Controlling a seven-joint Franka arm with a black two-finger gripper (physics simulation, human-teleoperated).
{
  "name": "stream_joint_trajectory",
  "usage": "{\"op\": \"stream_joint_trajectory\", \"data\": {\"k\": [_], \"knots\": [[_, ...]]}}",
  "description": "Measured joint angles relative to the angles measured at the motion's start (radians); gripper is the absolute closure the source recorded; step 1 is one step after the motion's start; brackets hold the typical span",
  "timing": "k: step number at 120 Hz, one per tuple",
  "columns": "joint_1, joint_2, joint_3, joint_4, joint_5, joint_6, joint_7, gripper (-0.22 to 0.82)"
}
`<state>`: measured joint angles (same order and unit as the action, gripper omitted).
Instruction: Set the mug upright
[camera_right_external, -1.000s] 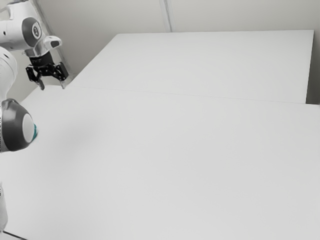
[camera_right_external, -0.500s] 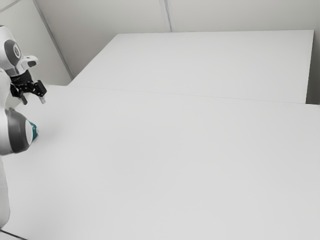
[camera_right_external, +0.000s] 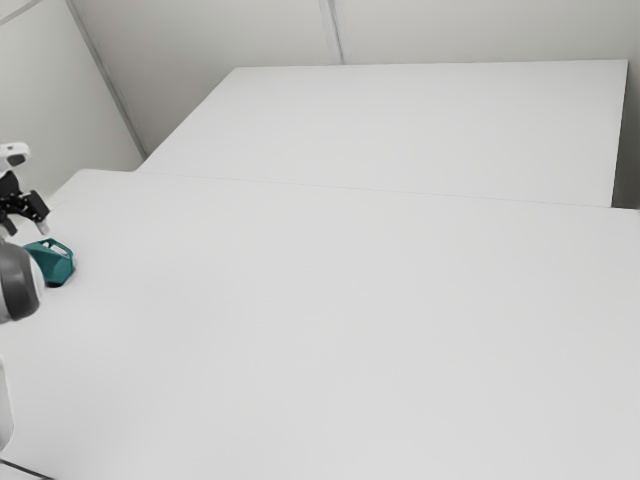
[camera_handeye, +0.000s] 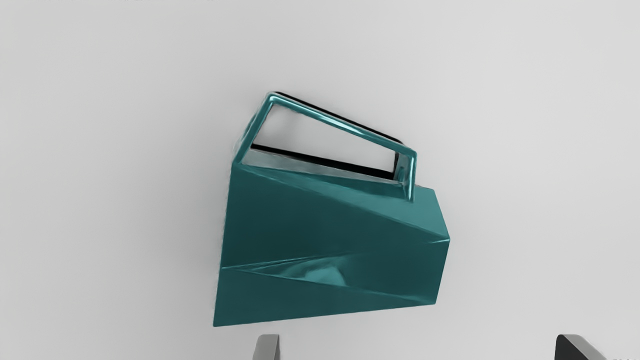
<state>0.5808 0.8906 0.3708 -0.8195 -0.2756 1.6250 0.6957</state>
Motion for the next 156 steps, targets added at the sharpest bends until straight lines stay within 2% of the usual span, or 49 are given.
{"op": "stream_joint_trajectory", "data": {"k": [40,81,95,124,156], "knots": [[0.103,0.064,-0.052,0.057,-0.002,0.042,0.11,0.0],[0.211,0.116,-0.203,0.096,-0.077,0.096,0.218,0.0],[0.234,0.131,-0.232,0.096,-0.103,0.105,0.249,0.0],[0.255,0.14,-0.242,0.096,-0.141,0.104,0.298,0.0],[0.265,0.143,-0.235,0.096,-0.215,0.045,0.333,0.0]]}}
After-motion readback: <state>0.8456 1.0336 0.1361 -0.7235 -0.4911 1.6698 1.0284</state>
